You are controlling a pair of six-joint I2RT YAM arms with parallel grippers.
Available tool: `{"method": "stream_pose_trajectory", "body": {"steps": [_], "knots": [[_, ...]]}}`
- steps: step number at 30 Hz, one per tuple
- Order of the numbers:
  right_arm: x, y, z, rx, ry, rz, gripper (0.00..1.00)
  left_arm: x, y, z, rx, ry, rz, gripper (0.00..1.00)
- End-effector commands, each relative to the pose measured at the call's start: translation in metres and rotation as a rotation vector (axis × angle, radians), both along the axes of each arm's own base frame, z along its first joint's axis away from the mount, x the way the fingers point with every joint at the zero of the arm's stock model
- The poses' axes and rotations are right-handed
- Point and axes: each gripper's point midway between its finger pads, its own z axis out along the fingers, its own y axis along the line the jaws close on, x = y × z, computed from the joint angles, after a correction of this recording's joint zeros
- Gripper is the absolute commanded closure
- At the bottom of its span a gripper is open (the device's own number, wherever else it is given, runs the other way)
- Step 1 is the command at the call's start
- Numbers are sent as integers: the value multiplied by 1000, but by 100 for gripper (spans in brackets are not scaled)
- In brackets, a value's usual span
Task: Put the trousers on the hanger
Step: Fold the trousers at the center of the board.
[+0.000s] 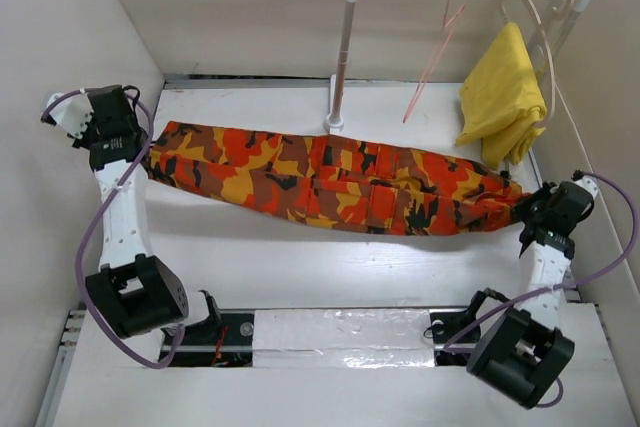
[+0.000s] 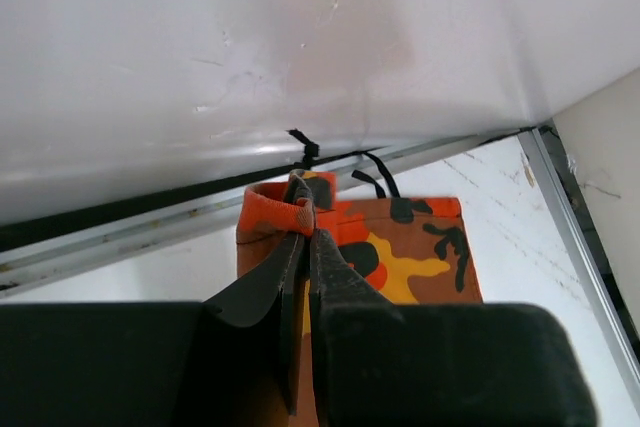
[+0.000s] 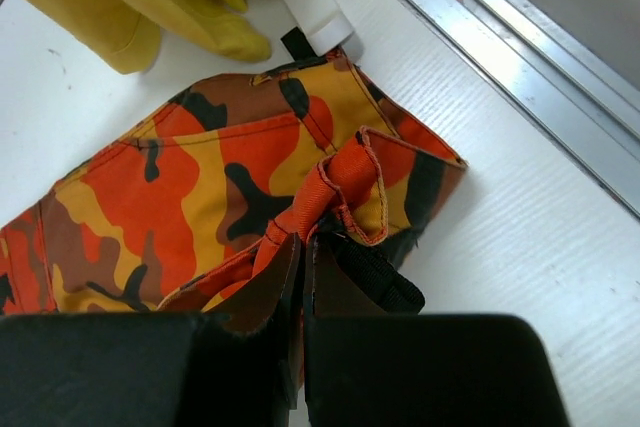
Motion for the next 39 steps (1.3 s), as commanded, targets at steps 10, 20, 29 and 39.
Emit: {"method": "stream_pose_trajectory", "body": {"steps": [10, 20, 29, 39], "knots": [[64, -38, 53, -35, -201, -41, 100, 46, 23, -12, 66, 5, 2, 100], [118, -32, 40, -44, -147, -78, 100, 93, 37, -41, 86, 108, -25, 100], [140, -45, 25, -55, -111, -101, 100, 148, 32, -46, 74, 26, -86, 100], [168, -48, -2, -21, -69, -60, 96, 216, -1, -110, 27, 113, -235, 79]]}}
